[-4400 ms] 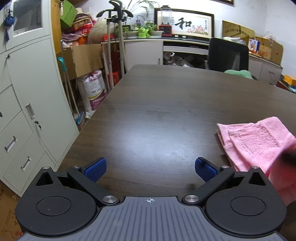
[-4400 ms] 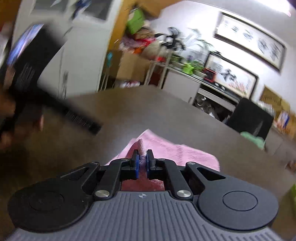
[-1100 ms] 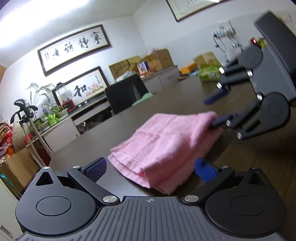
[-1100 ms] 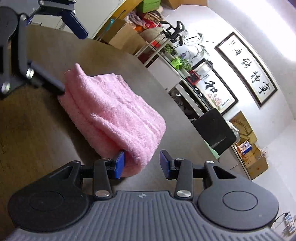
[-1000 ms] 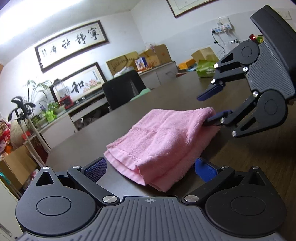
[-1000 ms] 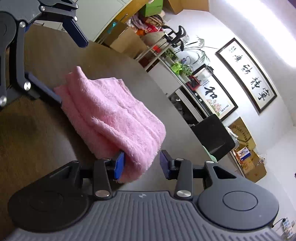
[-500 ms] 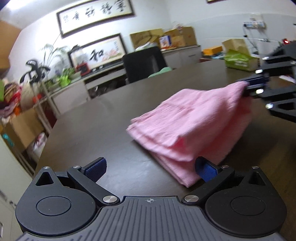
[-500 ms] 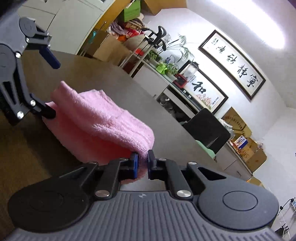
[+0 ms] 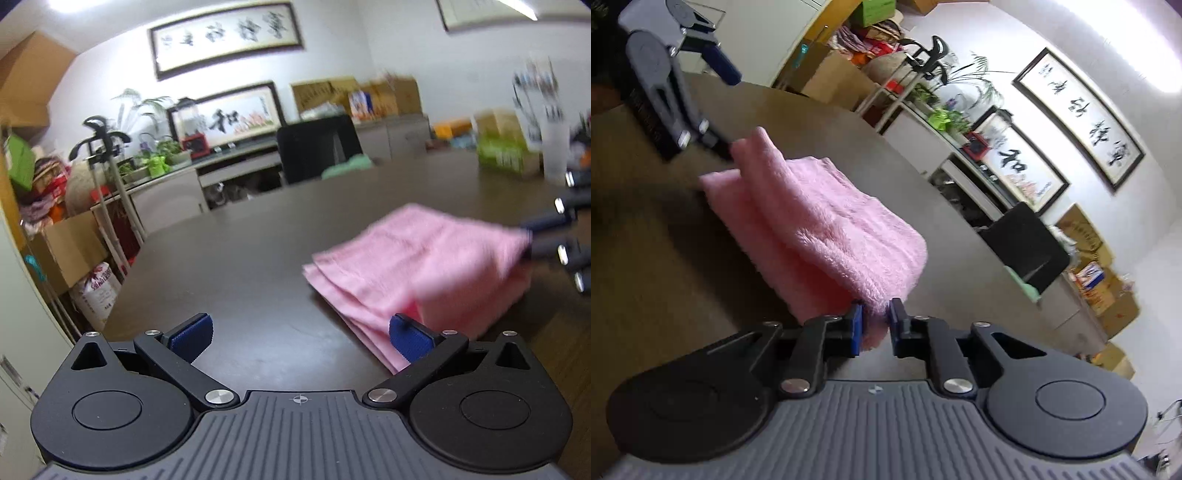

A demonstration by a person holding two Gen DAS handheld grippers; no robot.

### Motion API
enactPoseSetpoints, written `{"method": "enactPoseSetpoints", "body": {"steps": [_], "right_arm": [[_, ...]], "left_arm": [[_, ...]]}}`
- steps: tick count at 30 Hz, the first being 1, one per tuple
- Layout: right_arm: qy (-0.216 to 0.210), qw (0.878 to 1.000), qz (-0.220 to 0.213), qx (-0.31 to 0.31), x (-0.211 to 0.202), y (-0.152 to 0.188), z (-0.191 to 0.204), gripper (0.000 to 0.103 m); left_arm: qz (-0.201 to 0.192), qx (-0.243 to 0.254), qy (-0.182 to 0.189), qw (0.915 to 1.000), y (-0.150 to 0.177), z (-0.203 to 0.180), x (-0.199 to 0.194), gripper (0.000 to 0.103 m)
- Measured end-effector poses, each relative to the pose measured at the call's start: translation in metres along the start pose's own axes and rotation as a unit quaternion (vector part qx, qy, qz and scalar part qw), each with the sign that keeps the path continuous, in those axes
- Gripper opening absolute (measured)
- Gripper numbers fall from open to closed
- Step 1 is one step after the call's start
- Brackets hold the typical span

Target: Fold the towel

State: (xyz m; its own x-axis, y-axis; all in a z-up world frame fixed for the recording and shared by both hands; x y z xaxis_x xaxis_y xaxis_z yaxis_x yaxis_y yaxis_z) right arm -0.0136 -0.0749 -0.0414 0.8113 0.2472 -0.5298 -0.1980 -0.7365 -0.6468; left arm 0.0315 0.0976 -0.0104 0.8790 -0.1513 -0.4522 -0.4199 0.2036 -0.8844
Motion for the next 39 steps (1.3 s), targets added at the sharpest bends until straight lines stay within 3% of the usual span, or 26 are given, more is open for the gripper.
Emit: {"method": "enactPoseSetpoints", "body": {"steps": [3, 4, 8, 10, 15, 17, 20, 25, 27, 31, 34, 37, 39], "right_arm": [[-0.065, 0.995, -0.031, 0.067, -0.023, -0.004, -0.016, 0.028], [-0.094, 0.988, -0.050, 0.116, -0.030, -0.008, -0.027, 0.028], [-0.070, 0.979, -0.078, 0.177, -0.023, -0.030, -0.054, 0.030], [-0.084, 0.979, -0.062, 0.174, -0.004, -0.037, -0.050, 0.038], [-0.120, 0.976, 0.003, 0.183, 0.041, -0.033, -0.037, 0.038], [-0.142, 0.971, 0.020, 0.191, 0.049, -0.026, -0.030, 0.039], [-0.172, 0.967, 0.003, 0.190, 0.044, -0.022, -0.021, 0.042], [-0.181, 0.962, -0.020, 0.205, 0.034, -0.028, -0.035, 0.044], [-0.178, 0.960, -0.025, 0.214, 0.036, -0.031, -0.042, 0.058], [-0.223, 0.947, 0.013, 0.232, 0.061, -0.021, -0.035, 0.062], [-0.213, 0.955, -0.009, 0.206, 0.060, -0.019, -0.029, 0.062], [-0.200, 0.963, -0.017, 0.178, 0.056, -0.020, -0.023, 0.062], [-0.203, 0.963, -0.020, 0.177, 0.057, -0.021, -0.022, 0.062]], "left_arm": [[-0.003, -0.035, 0.000, 0.9994, -0.004, 0.013, -0.006, 0.103], [0.002, -0.043, 0.003, 0.9991, -0.007, 0.014, -0.005, 0.103], [0.010, -0.044, 0.006, 0.9989, -0.020, 0.006, 0.001, 0.103], [0.012, -0.018, 0.008, 0.9997, -0.027, -0.010, 0.007, 0.103], [0.016, 0.057, 0.049, 0.9971, -0.022, -0.055, 0.017, 0.103], [0.027, 0.086, 0.037, 0.9952, -0.017, -0.067, 0.026, 0.103], [0.060, 0.099, 0.008, 0.9933, -0.006, -0.073, 0.044, 0.103], [0.072, 0.092, -0.007, 0.9931, 0.004, -0.065, 0.046, 0.103], [0.076, 0.078, -0.014, 0.9940, 0.004, -0.059, 0.045, 0.103], [0.079, 0.053, -0.039, 0.9947, 0.004, -0.044, 0.039, 0.103], [0.090, 0.029, -0.059, 0.9937, 0.005, -0.029, 0.038, 0.103], [0.098, 0.001, -0.113, 0.9887, 0.004, -0.008, 0.039, 0.101], [0.095, -0.027, -0.112, 0.9888, 0.000, -0.003, 0.034, 0.099]]}}
Point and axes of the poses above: each gripper's, at about its wrist camera, not at the fingertips, and x roughly the way its jaws point, z to its left, y to its underside, the point moved 7 cm from there along x, roughly the way its jaws point, and after that the axes turned 3 degrees about -x, right-handed, at the moved point
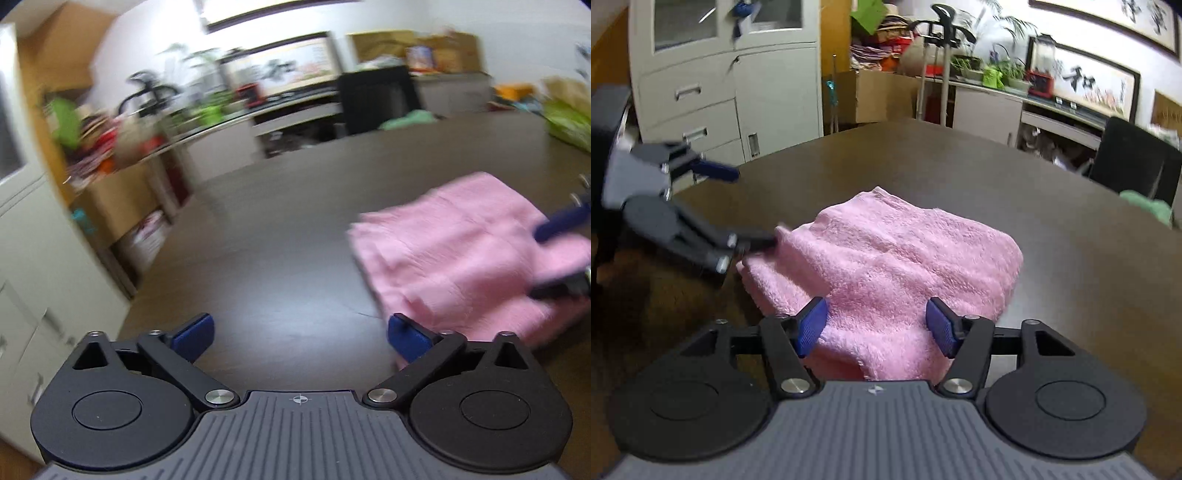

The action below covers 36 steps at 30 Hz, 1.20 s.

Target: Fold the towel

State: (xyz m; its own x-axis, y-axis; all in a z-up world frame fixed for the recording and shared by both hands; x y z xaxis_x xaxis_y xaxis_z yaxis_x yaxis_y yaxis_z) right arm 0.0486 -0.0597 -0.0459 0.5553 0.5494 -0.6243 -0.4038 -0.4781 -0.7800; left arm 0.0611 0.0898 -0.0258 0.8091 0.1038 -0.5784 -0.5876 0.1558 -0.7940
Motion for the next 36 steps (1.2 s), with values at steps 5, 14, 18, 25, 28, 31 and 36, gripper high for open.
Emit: {"method": "enactPoseSetpoints", "body": {"steps": [5, 14, 18, 25, 28, 31, 36], "right_arm": [[-0.012, 1.000, -0.006, 0.007, -0.001, -0.001, -0.004, 0.062], [-0.015, 1.000, -0.016, -0.001, 0.000, 0.002, -0.003, 0.063], [-0.017, 1.000, -0.017, -0.007, -0.003, 0.003, -0.002, 0.066], [-0.020, 1.000, -0.017, 0.001, -0.004, 0.005, 0.000, 0.066], [-0.024, 0.999, -0.026, 0.004, -0.009, 0.003, -0.003, 0.067], [-0.041, 0.997, -0.057, 0.043, -0.019, -0.006, -0.015, 0.073], [-0.052, 0.990, -0.076, 0.105, -0.017, -0.030, -0.035, 0.073]], "left_arm": [[-0.050, -0.042, 0.100, 0.9929, -0.029, -0.020, -0.031, 0.101], [0.001, 0.015, 0.173, 0.9849, -0.040, -0.088, 0.005, 0.091], [0.004, 0.042, 0.113, 0.9926, -0.027, -0.077, 0.021, 0.095], [-0.024, 0.072, 0.036, 0.9965, -0.019, -0.052, 0.021, 0.095], [-0.025, 0.064, 0.041, 0.9968, -0.020, -0.047, 0.019, 0.096], [-0.028, 0.062, 0.044, 0.9967, -0.022, -0.046, 0.019, 0.096], [-0.010, 0.025, 0.059, 0.9979, -0.023, -0.039, 0.034, 0.100]]}}
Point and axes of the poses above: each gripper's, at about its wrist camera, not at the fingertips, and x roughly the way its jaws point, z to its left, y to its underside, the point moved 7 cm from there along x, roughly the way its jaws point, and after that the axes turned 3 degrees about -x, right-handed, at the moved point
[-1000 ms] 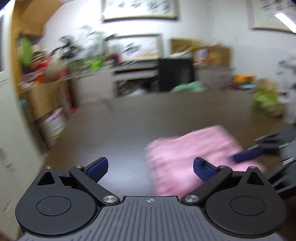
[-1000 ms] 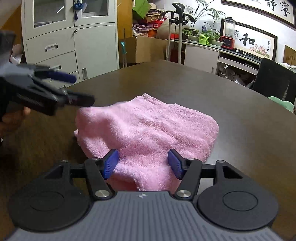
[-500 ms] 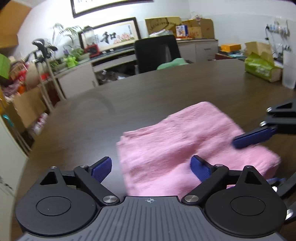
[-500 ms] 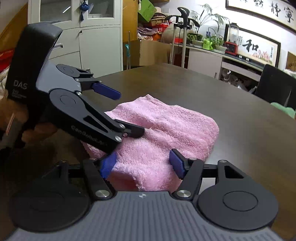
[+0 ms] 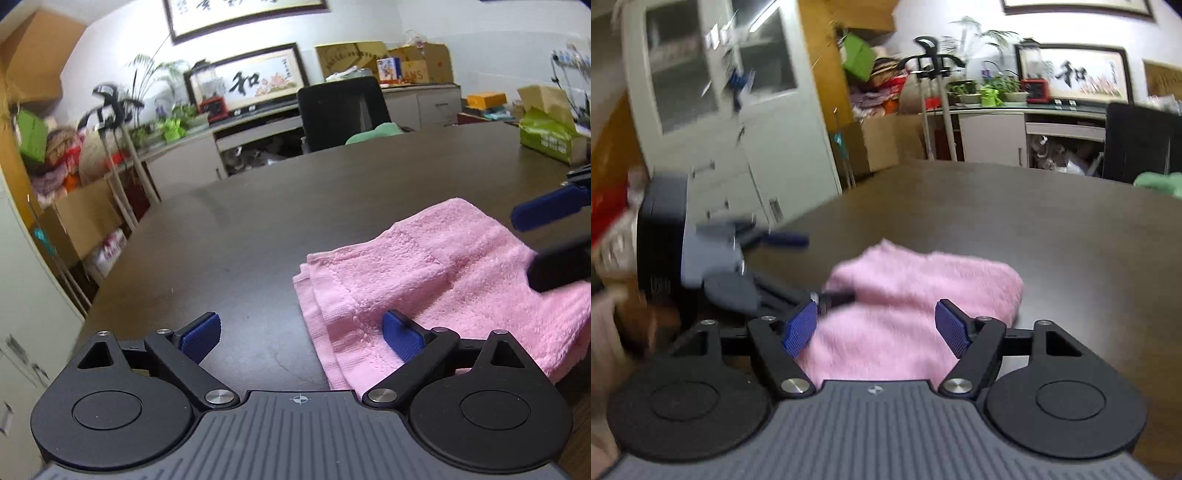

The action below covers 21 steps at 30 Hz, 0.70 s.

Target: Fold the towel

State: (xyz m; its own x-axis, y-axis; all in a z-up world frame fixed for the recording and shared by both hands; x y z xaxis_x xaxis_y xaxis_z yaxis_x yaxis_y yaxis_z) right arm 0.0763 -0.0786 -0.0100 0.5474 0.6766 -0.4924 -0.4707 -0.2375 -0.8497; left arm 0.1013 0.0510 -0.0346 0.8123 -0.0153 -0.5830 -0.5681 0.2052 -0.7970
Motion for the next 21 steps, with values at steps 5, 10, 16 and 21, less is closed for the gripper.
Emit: {"method": "enactPoseSetpoints", "body": {"steps": [5, 10, 16, 21], "right_arm": [[0.078, 0.992, 0.068, -0.067, 0.044, -0.011, 0.005, 0.072], [0.094, 0.987, 0.113, -0.071, 0.082, -0.004, 0.001, 0.073], [0.051, 0.996, 0.071, -0.015, 0.057, -0.011, -0.008, 0.073], [-0.012, 0.997, 0.072, 0.022, 0.051, -0.006, -0.005, 0.073]], "left_arm": [[0.014, -0.032, -0.009, 0.9994, 0.001, 0.014, 0.005, 0.103], [0.012, -0.026, -0.048, 0.9984, 0.002, 0.024, 0.007, 0.103], [0.024, -0.046, -0.049, 0.9974, 0.001, 0.031, 0.008, 0.103], [0.036, -0.063, -0.061, 0.9955, 0.002, 0.039, 0.011, 0.103]]}}
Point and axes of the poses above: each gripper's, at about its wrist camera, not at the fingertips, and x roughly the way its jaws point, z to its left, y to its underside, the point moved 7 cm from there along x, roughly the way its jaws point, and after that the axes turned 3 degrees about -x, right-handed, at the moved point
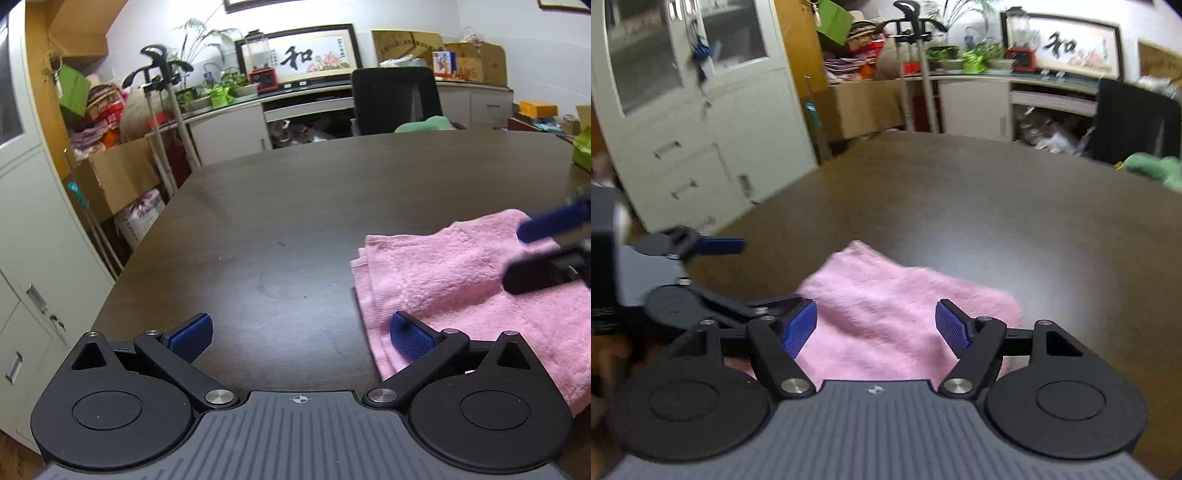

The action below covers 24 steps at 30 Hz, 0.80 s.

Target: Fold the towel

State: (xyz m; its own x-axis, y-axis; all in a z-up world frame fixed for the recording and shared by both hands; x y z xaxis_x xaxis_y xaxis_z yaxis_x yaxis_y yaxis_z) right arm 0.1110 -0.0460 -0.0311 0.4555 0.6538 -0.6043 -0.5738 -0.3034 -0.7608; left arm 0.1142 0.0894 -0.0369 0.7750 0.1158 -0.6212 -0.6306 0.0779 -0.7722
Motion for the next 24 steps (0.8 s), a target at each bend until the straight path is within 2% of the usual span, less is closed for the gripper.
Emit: {"method": "enactPoseSetpoints", "body": {"steps": [1, 4, 7, 8, 10, 12, 13, 16, 18, 21, 22, 24], "right_arm": [[-0.002, 1.000, 0.016, 0.012, 0.009, 0.007, -0.005, 0.073], [-0.012, 0.999, 0.005, 0.038, 0.011, 0.006, -0.015, 0.072], [-0.023, 0.998, -0.030, 0.055, -0.009, -0.002, -0.019, 0.071], [-0.026, 0.997, -0.041, 0.060, -0.015, -0.005, -0.020, 0.071], [-0.006, 0.997, -0.052, 0.053, -0.025, -0.007, -0.023, 0.072], [-0.007, 0.998, -0.050, 0.044, -0.031, -0.009, -0.021, 0.072], [0.000, 0.998, -0.049, 0.035, -0.034, -0.007, -0.021, 0.073], [0.010, 0.999, -0.038, 0.006, -0.037, -0.002, -0.017, 0.073], [0.012, 0.999, -0.030, -0.010, -0.038, 0.002, -0.013, 0.074], [0.011, 1.000, -0.014, -0.026, -0.035, 0.007, -0.009, 0.077], [0.012, 0.999, -0.004, -0.030, -0.031, 0.010, -0.009, 0.079], [0.014, 0.999, 0.012, -0.037, -0.025, 0.013, -0.007, 0.079]], "left_arm": [[0.004, -0.004, -0.002, 1.0000, 0.001, 0.001, 0.002, 0.103], [0.010, -0.013, -0.003, 0.9999, 0.002, 0.005, 0.002, 0.103], [0.001, -0.027, -0.021, 0.9994, 0.000, 0.016, -0.002, 0.102], [-0.009, -0.037, -0.017, 0.9991, -0.003, 0.019, -0.007, 0.102], [-0.030, -0.048, 0.004, 0.9984, -0.007, 0.022, -0.018, 0.102], [-0.067, -0.046, 0.062, 0.9948, -0.011, 0.018, -0.041, 0.102], [-0.080, -0.032, 0.091, 0.9921, -0.010, 0.012, -0.050, 0.102], [-0.098, 0.017, 0.138, 0.9854, -0.001, -0.007, -0.066, 0.103], [-0.090, 0.069, 0.145, 0.9830, 0.013, -0.025, -0.067, 0.103], [-0.058, 0.106, 0.120, 0.9855, 0.025, -0.035, -0.053, 0.103], [-0.032, 0.102, 0.107, 0.9885, 0.029, -0.034, -0.044, 0.103], [-0.013, 0.083, 0.116, 0.9896, 0.032, -0.027, -0.040, 0.103]]}}
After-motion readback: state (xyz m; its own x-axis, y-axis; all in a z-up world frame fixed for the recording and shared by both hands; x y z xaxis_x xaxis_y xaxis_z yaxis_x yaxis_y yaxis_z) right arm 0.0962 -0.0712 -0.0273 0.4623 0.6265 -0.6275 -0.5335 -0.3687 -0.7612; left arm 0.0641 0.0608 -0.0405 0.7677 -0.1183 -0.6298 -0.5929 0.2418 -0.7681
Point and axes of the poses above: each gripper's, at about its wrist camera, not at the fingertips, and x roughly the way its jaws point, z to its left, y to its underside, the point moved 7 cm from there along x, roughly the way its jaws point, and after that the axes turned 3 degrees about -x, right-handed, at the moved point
